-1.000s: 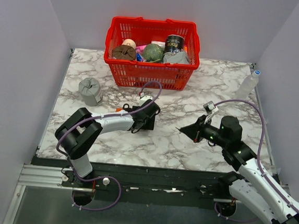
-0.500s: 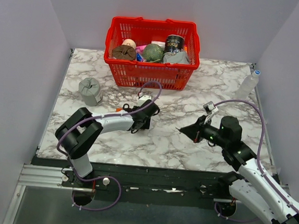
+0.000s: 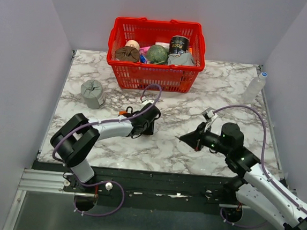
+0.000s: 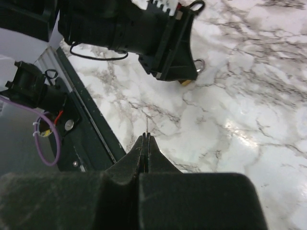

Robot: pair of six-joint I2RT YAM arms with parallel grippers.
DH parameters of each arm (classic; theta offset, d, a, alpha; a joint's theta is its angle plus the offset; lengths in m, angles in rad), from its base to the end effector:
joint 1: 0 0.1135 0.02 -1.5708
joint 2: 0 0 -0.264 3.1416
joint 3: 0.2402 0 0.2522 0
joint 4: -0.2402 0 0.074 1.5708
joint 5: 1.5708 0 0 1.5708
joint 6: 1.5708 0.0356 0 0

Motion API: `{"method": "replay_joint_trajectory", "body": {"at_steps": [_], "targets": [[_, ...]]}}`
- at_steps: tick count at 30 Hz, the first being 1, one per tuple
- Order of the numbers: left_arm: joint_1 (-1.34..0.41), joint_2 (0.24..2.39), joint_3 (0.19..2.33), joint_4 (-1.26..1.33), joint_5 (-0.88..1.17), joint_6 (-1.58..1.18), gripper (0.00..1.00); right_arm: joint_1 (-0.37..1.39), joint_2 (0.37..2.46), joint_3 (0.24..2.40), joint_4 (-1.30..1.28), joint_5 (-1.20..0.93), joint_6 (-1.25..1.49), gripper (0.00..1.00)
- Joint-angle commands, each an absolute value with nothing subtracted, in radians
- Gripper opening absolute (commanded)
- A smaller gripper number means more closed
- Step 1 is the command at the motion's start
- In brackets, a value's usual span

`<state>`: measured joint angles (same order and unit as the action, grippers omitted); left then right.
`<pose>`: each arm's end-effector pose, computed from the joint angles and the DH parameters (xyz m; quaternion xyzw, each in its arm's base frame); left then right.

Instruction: Unlock with the key

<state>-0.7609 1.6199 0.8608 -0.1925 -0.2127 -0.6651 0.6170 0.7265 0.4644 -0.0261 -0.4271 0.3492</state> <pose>0.2334 -0.2118 0.1635 0.0131 0.9475 -0.1217 0.2953 0.1357 0.1143 0.2531 -0.2302 0.7592 0.4220 0.4389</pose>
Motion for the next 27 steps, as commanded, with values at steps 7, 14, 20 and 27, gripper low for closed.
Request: {"method": "replay_joint_trajectory", "body": {"at_steps": [7, 14, 20, 27], "targets": [[-0.64, 1.448, 0.939, -0.187, 0.098, -0.718, 0.0, 0.825, 0.824, 0.373, 0.323, -0.088, 0.475, 0.01], [-0.56, 1.522, 0.951, -0.127, 0.29, -0.771, 0.0, 0.926, 0.939, 0.37, 0.485, 0.093, 0.492, 0.01], [-0.54, 1.532, 0.916, -0.025, 0.342, -0.808, 0.0, 0.974, 1.1, 0.414, 0.541, 0.227, 0.512, 0.01], [-0.534, 1.502, 0.845, 0.046, 0.331, -0.87, 0.0, 0.996, 1.233, 0.459, 0.607, 0.29, 0.535, 0.01]]}}
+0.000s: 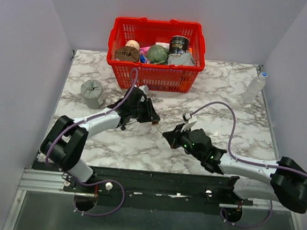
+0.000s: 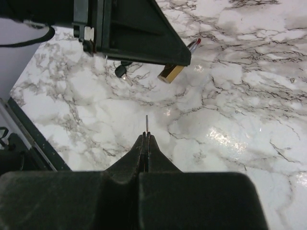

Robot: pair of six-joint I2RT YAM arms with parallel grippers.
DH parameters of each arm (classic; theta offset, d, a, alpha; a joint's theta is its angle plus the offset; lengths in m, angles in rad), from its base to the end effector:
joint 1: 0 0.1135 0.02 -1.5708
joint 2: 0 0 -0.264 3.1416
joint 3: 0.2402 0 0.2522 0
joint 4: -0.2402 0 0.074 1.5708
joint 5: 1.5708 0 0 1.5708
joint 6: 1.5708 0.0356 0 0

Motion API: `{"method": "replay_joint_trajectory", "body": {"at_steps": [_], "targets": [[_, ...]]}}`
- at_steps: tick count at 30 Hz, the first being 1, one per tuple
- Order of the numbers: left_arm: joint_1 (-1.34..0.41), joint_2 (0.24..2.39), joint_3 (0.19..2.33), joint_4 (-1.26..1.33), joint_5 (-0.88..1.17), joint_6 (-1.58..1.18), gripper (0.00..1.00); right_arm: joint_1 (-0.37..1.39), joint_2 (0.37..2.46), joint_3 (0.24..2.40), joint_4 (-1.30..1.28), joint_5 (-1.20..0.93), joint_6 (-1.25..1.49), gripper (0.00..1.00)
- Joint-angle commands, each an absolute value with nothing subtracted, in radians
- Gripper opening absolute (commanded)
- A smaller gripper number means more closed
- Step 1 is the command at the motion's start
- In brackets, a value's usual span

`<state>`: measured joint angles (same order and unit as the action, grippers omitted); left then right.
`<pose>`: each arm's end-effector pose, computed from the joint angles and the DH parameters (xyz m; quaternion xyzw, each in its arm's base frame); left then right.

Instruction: Unlock with the key

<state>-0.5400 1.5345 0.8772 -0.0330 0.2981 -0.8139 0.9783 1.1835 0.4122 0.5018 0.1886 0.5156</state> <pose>0.2728 -0.1757 0.2064 -0.0594 0.8949 -0.3687 0.2444 0.1411 0.1977 0.2012 -0.1261 0.7841 0.3547 0.4934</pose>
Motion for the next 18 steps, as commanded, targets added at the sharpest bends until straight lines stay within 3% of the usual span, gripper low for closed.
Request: {"method": "replay_joint_trajectory", "body": {"at_steps": [1, 18], "targets": [[-0.532, 1.502, 0.839, 0.052, 0.33, -0.874, 0.0, 0.997, 1.242, 0.465, 0.61, 0.293, 0.535, 0.01], [-0.528, 1.421, 0.767, 0.083, 0.239, -0.956, 0.0, 1.014, 1.397, 0.531, 0.63, 0.345, 0.583, 0.01]]}}
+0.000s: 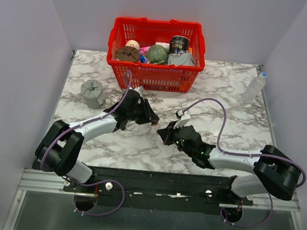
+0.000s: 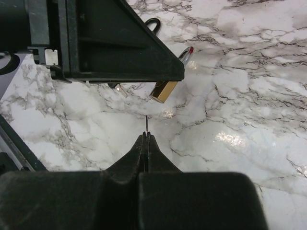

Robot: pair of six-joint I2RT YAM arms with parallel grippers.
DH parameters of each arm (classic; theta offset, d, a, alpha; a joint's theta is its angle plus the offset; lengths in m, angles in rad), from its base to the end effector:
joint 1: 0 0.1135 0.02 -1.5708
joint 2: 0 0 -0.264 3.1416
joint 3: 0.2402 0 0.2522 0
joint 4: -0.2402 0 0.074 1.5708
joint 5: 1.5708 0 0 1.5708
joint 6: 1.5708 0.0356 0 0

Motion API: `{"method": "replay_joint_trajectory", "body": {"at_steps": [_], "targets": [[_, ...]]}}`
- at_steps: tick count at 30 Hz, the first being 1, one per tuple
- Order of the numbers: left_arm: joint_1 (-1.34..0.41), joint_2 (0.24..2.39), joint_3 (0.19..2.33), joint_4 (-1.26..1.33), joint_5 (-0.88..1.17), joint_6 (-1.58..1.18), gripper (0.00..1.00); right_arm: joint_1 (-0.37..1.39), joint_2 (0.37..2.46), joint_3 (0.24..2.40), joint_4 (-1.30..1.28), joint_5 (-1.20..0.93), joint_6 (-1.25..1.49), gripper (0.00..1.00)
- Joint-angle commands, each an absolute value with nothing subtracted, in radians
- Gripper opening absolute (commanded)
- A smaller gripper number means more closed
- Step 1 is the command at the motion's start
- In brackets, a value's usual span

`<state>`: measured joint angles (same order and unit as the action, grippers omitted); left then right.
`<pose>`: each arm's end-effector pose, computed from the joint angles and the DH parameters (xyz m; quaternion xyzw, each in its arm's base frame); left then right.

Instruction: Unlock with the key

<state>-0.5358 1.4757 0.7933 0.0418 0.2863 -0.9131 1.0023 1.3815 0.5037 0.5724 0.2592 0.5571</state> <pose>0.2611 -0.1667 0.2037 -0.1030 0.8809 -0.3897 0.2479 0.1565 0.2280 0.1901 -0.1020 0.7968 0.3381 0.4903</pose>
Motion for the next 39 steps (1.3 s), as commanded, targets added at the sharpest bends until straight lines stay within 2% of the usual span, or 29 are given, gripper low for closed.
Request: {"method": "replay_joint_trajectory", "body": {"at_steps": [1, 9, 39], "targets": [[-0.526, 1.416, 0.759, 0.083, 0.23, -0.962, 0.0, 1.014, 1.408, 0.531, 0.638, 0.351, 0.584, 0.01], [-0.514, 1.388, 0.746, 0.074, 0.209, -0.989, 0.0, 1.017, 1.466, 0.571, 0.643, 0.377, 0.581, 0.01], [-0.506, 1.396, 0.736, 0.087, 0.222, -1.0, 0.0, 1.031, 1.486, 0.592, 0.669, 0.408, 0.572, 0.01]]}}
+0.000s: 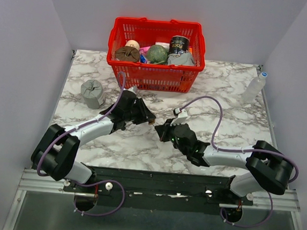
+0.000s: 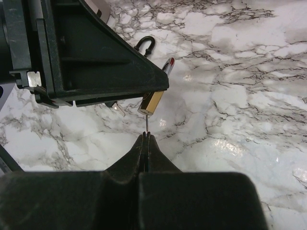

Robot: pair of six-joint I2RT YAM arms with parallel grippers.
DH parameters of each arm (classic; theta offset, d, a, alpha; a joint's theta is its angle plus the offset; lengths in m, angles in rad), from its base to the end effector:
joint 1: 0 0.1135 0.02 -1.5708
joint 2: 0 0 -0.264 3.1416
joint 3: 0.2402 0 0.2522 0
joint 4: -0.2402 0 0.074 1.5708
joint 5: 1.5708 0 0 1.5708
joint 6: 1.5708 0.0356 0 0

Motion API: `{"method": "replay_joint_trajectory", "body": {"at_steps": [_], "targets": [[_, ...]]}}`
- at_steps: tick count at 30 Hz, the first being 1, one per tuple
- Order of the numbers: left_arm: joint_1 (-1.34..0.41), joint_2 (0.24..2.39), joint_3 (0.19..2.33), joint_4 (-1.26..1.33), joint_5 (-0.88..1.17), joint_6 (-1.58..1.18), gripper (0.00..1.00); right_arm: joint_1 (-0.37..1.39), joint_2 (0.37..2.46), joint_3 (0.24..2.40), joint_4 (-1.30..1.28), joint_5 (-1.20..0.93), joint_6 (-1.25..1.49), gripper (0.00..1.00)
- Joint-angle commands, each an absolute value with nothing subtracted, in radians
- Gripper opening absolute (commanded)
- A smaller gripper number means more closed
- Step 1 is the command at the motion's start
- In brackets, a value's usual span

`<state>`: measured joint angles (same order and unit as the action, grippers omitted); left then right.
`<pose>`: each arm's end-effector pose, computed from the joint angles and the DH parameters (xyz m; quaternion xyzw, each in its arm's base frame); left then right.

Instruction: Unlock with the key

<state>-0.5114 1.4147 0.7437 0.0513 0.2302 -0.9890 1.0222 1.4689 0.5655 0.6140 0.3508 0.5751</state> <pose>0.2547 -0.1522 0.2059 -0.1578 0.8705 -0.3848 0.2631 0.1642 0.2452 0.1902 -0.0733 0.7929 0.3241 0.5109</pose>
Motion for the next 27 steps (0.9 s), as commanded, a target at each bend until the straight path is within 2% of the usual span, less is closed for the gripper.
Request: {"method": "replay_joint_trajectory", "body": {"at_steps": [1, 27], "targets": [[-0.506, 1.396, 0.736, 0.089, 0.225, -1.0, 0.0, 1.032, 1.485, 0.592, 0.669, 0.408, 0.572, 0.01], [-0.506, 1.399, 0.724, 0.101, 0.233, -1.014, 0.0, 1.031, 1.497, 0.604, 0.693, 0.448, 0.583, 0.01]]}}
